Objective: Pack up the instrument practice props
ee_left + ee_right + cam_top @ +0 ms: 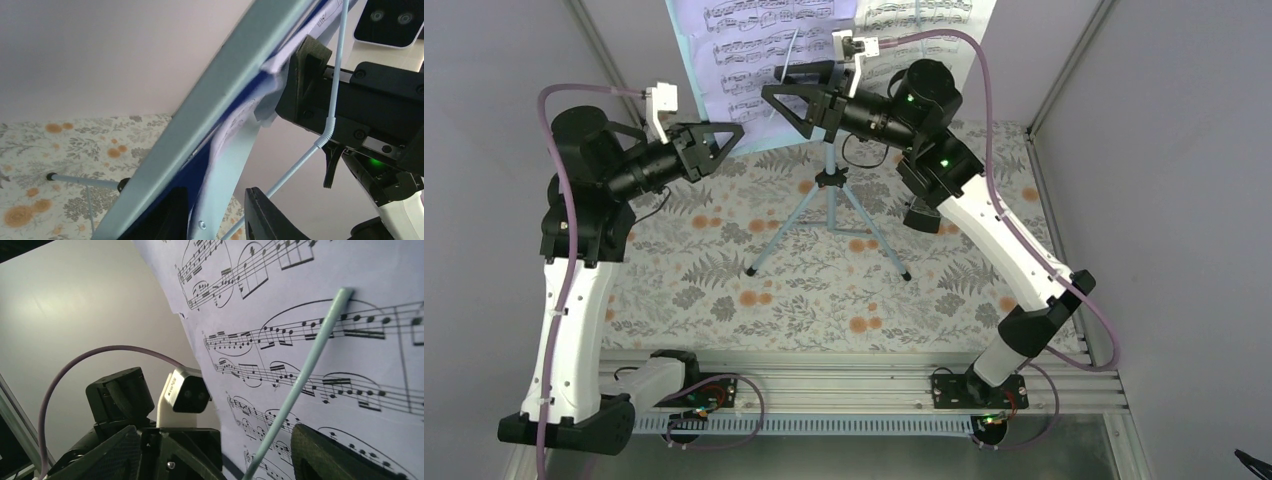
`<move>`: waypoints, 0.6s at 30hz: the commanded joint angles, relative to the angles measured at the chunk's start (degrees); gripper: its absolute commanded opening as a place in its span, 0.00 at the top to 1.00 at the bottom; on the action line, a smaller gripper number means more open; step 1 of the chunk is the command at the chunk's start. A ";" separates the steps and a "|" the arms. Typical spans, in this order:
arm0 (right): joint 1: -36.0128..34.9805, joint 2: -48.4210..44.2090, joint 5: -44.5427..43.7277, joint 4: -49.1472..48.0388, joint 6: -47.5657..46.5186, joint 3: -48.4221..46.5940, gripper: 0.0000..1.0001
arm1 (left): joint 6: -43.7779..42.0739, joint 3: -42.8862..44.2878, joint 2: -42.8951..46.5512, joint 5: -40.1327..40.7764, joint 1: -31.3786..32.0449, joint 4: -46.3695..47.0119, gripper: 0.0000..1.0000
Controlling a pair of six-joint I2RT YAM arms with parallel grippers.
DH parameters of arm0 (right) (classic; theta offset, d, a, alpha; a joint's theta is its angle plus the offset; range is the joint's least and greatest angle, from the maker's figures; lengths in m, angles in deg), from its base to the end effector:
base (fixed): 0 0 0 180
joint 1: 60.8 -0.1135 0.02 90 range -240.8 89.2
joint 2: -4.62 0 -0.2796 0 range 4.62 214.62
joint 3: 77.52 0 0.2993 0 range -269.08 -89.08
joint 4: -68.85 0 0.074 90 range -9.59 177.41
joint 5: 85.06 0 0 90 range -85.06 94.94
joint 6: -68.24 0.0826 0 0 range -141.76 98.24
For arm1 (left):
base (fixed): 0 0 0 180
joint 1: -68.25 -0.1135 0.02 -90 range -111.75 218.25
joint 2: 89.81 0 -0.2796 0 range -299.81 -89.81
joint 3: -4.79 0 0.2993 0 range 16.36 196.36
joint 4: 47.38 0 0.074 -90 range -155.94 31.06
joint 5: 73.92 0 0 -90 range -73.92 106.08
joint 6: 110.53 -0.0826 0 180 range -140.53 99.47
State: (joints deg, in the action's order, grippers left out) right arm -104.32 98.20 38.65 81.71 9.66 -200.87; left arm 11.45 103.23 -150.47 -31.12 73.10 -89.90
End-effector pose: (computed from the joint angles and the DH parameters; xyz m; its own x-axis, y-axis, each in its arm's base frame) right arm 0.2830 0.3320 0.5827 -0.3194 0.2948 -0.9006 -0.9274 0.0983 0.3610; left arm 0.2432 -0.0815 0.5298 -0.4862 -0.3199 -0.8132 0.6231 0.5255 -0.5792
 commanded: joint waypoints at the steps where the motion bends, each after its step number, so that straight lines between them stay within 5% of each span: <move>1: -0.98 1.26 -1.19 -0.84 1.05 -3.69 0.31 | 0.28 1.22 -0.89 -0.27 1.16 2.17 0.73; 5: -1.47 3.83 -1.17 -2.16 0.54 -4.41 0.47 | -0.58 1.72 -0.89 1.00 1.40 1.43 0.90; 10: -1.80 3.34 -1.64 -3.87 -3.04 -2.82 0.94 | -0.72 1.22 -0.45 1.92 1.40 0.99 0.98; 18: -1.91 0.81 -3.41 -7.01 -6.28 1.92 0.96 | -1.29 2.96 0.65 5.55 1.40 -0.57 0.98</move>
State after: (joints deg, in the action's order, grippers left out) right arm -105.79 100.87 37.32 76.18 6.38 -200.85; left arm 10.95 103.55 -151.30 -28.35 74.30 -89.64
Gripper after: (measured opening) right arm 0.038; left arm 0.026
